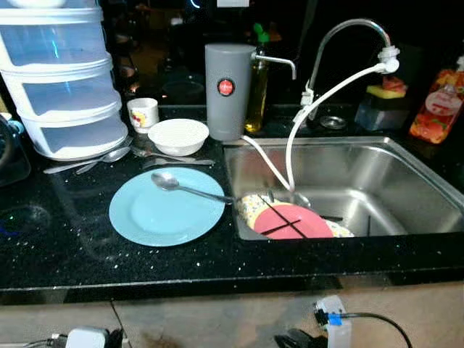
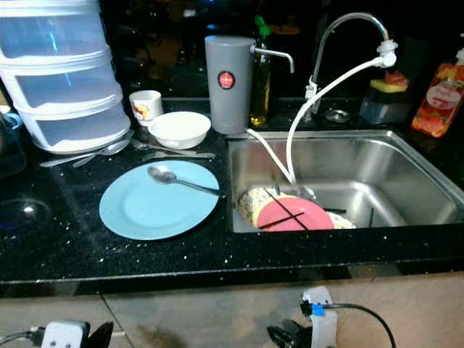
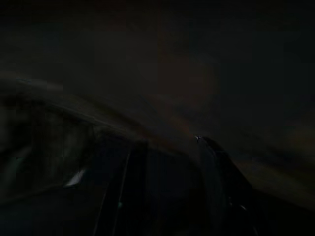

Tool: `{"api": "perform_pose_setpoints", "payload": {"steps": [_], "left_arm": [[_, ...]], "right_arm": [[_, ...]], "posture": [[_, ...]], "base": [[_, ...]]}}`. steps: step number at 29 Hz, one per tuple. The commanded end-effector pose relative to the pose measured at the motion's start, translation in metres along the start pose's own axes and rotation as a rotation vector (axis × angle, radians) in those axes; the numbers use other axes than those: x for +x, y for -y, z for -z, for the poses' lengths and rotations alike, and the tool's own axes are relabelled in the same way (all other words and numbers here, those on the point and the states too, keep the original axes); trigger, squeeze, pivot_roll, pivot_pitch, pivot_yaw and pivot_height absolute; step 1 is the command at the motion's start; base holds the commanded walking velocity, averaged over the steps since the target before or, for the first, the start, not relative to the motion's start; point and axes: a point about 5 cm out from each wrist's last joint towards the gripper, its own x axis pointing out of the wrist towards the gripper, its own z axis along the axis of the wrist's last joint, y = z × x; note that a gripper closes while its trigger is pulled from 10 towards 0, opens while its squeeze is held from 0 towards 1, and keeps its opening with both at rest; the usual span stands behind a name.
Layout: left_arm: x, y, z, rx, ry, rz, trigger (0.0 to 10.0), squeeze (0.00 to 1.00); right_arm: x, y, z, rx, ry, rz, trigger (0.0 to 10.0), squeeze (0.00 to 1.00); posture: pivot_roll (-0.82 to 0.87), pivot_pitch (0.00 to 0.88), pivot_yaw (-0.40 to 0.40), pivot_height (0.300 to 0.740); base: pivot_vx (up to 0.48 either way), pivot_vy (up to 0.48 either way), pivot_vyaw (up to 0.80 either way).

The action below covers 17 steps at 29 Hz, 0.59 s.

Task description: Kitchen organization

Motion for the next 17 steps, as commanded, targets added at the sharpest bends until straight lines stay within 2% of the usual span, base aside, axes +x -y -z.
{"api": "perform_pose_setpoints", "payload": {"steps": [1, 2, 5, 8, 10, 15, 17], "left_arm": [[-0.002, 0.002, -0.008, 0.009, 0.015, 0.058, 10.0, 0.00], [-0.002, 0.002, -0.008, 0.009, 0.015, 0.058, 10.0, 0.00], [-0.005, 0.004, -0.019, 0.038, 0.046, 0.088, 10.0, 0.00], [-0.006, 0.005, -0.024, 0.049, 0.063, 0.088, 10.0, 0.00], [-0.008, 0.006, -0.038, 0.073, 0.127, 0.072, 10.0, 0.00], [-0.010, 0.008, -0.051, 0.101, 0.175, 0.069, 10.0, 0.00], [-0.010, 0.009, -0.063, 0.119, 0.212, 0.062, 10.0, 0.00]], "right_arm": [[-0.001, -0.019, -0.016, 0.033, 0.019, -0.186, 10.0, 0.00], [-0.001, -0.019, -0.016, 0.033, 0.019, -0.186, 10.0, 0.00], [-0.006, -0.033, -0.032, 0.052, 0.018, -0.330, 10.0, 0.00], [-0.008, -0.037, -0.037, 0.056, 0.019, -0.370, 10.0, 0.00], [-0.011, -0.050, -0.052, 0.082, 0.022, -0.502, 10.0, 0.00], [-0.015, -0.063, -0.065, 0.100, 0.019, -0.624, 10.0, 0.00], [-0.019, -0.073, -0.073, 0.121, 0.013, -0.718, 10.0, 0.00]], "posture": [[0.07, 0.030, -0.035, 0.740], [0.07, 0.030, -0.035, 0.740], [0.07, 0.030, -0.035, 0.740], [0.07, 0.032, -0.035, 0.740], [0.07, 0.032, -0.035, 0.740], [0.08, 0.032, -0.041, 0.740], [0.08, 0.033, -0.049, 0.740]], "base": [[0.000, 0.000, 0.00], [0.000, 0.000, 0.00], [0.000, 0.000, 0.00], [0.000, 0.000, 0.00], [0.000, 0.000, 0.00], [0.000, 0.000, 0.00], [0.000, 0.000, 0.00]]}}
